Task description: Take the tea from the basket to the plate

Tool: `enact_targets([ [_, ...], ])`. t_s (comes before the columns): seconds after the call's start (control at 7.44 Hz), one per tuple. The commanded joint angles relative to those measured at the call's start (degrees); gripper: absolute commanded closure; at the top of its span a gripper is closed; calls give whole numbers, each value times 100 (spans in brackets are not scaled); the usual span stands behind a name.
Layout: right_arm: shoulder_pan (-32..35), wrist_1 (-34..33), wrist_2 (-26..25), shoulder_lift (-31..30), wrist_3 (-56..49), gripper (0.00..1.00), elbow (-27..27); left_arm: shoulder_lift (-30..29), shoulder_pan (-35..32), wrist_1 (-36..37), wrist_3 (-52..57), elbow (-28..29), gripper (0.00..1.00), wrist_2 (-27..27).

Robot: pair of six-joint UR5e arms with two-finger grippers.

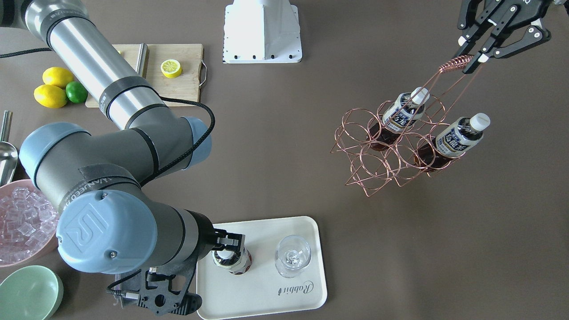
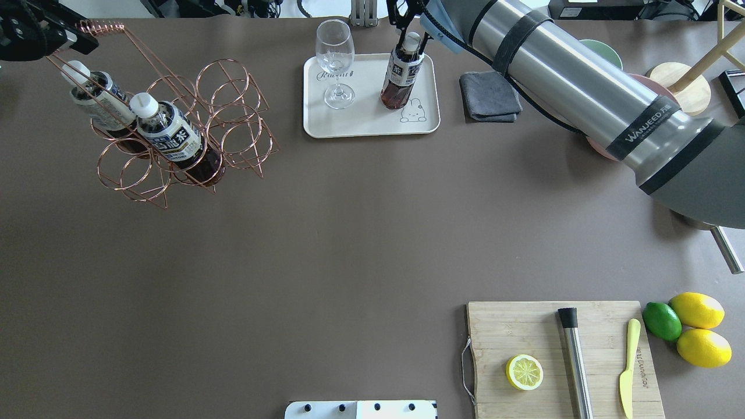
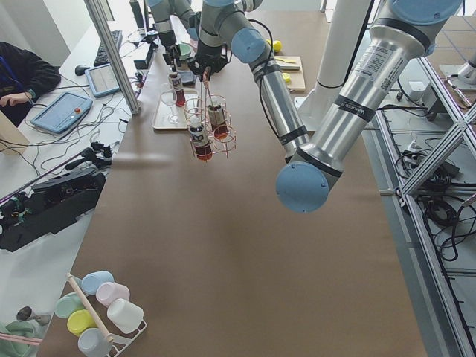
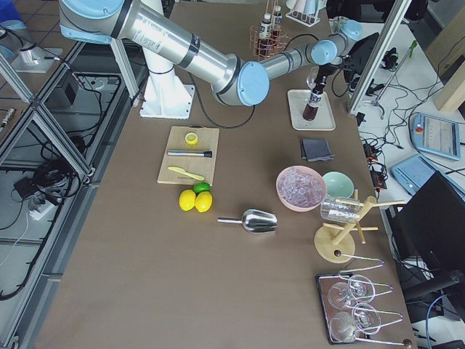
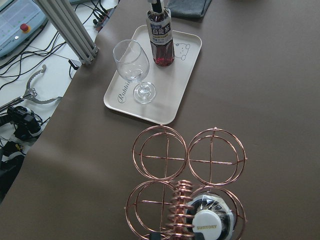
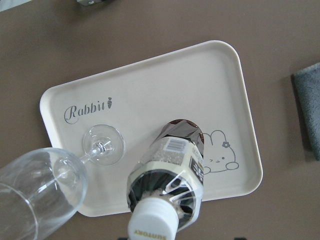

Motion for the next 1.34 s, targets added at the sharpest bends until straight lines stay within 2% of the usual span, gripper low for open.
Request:
enact_targets([
  [0.0, 27, -24, -24, 23, -10, 1, 230, 246, -67, 1, 853, 5, 100, 15],
  [0.13, 97, -442, 20, -65, -19, 1, 666, 246, -137, 1, 872, 5, 100, 50],
  [0.27, -7, -1403, -41, -474, -150, 1, 1845, 255, -242, 1, 881, 84, 100, 59],
  [0.4, -17, -2083, -67, -1053, -673, 1, 2910, 212, -452, -8, 1229, 485, 100, 60],
  [0.54, 140, -2577, -129, -1546, -1183, 1, 3695, 185, -602, -25, 1511, 880, 100, 51],
  [0.67, 289, -2930, -373, -2090, -1736, 1, 4425, 185, -725, -130, 1627, 1180, 100, 51],
  [0.81, 404, -3255, -706, -3062, -2212, 1, 5337, 150, -840, -331, 1854, 1557, 100, 42],
  [0.94, 588, -3267, -753, -3933, -2321, 1, 5981, 124, -937, -551, 1874, 1865, 100, 59],
  [1.21, 1228, -3241, -762, -4921, -2531, 1, 6574, -17, -938, -1262, 2031, 2490, 100, 165],
])
